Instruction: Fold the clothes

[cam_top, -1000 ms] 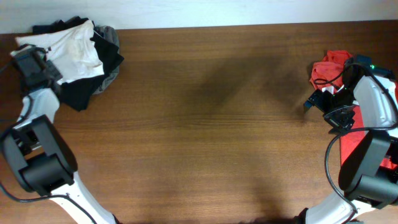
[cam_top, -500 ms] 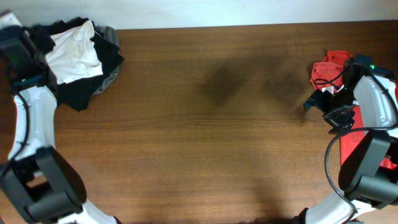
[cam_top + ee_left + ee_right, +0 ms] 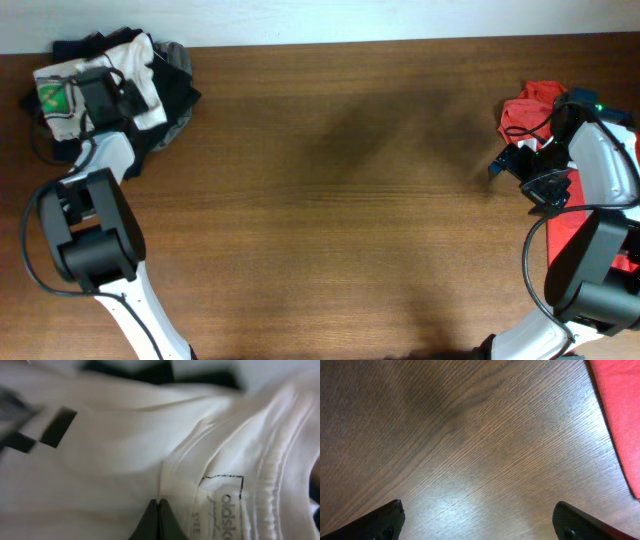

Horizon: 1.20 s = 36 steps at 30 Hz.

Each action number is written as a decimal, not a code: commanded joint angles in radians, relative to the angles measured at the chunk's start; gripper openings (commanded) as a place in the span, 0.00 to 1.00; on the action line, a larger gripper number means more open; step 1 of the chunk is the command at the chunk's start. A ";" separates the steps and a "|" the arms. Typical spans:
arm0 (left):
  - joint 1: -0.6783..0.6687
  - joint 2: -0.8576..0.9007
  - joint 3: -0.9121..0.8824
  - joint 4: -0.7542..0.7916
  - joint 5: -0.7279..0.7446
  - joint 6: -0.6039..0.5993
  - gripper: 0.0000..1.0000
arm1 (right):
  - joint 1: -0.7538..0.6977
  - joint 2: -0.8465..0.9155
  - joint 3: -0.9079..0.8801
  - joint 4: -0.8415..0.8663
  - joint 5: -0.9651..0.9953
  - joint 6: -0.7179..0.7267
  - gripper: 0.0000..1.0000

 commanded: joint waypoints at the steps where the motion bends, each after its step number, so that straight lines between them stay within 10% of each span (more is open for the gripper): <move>1: -0.026 -0.010 -0.003 -0.014 0.027 0.068 0.00 | -0.001 -0.021 0.013 0.000 -0.005 0.009 0.98; 12: -0.015 -0.198 -0.003 0.165 -0.113 0.068 0.00 | -0.001 -0.021 0.013 0.000 -0.005 0.008 0.98; 27: 0.135 0.019 -0.003 0.047 -0.122 0.068 0.07 | -0.001 -0.021 0.013 0.000 -0.005 0.009 0.98; 36: 0.087 -0.180 -0.003 -0.106 -0.123 0.062 0.19 | -0.001 -0.021 0.013 0.000 -0.005 0.009 0.98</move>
